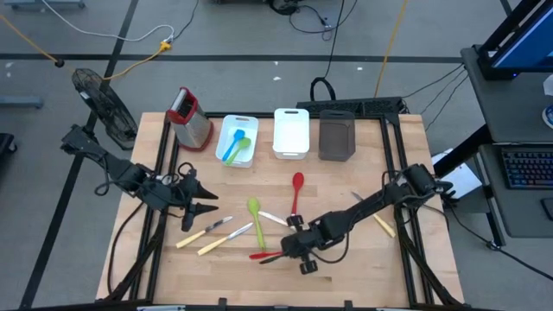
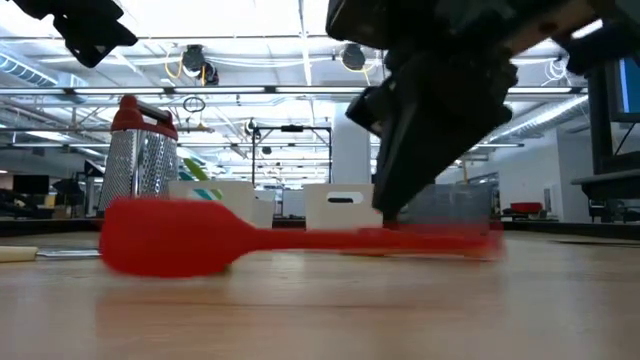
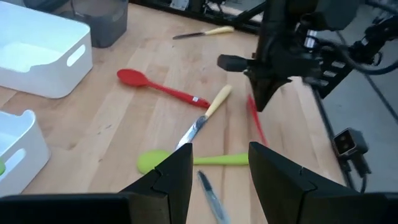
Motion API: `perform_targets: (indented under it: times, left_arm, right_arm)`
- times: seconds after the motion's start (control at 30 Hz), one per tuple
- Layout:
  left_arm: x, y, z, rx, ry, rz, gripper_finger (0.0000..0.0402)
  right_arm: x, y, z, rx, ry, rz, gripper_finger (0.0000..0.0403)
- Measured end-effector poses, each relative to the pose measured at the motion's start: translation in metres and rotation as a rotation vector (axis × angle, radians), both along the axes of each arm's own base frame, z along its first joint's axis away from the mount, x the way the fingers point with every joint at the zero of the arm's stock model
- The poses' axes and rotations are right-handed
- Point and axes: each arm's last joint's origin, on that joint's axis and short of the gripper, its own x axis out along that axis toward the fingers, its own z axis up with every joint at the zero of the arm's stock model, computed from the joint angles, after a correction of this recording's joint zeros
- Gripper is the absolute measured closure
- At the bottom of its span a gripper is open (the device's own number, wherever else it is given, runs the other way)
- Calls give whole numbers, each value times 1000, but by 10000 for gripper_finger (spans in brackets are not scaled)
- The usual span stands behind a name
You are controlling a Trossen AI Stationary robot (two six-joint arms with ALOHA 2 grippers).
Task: Pick & Place Kitchen Items
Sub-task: Put the red spatula into the left white bin
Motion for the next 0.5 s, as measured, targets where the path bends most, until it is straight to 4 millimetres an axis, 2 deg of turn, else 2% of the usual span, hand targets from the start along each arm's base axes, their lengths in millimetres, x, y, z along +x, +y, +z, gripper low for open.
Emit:
perform_targets:
  times: [0.17,0.5]
  left_arm:
    - [2,-1,4,-13,-40,-14,243]
    - [2,-1,4,-5,-43,-18,243]
  right_arm:
    - [0,-7,13,12,-27,-16,399]
    - [2,-9,16,20,-43,-6,402]
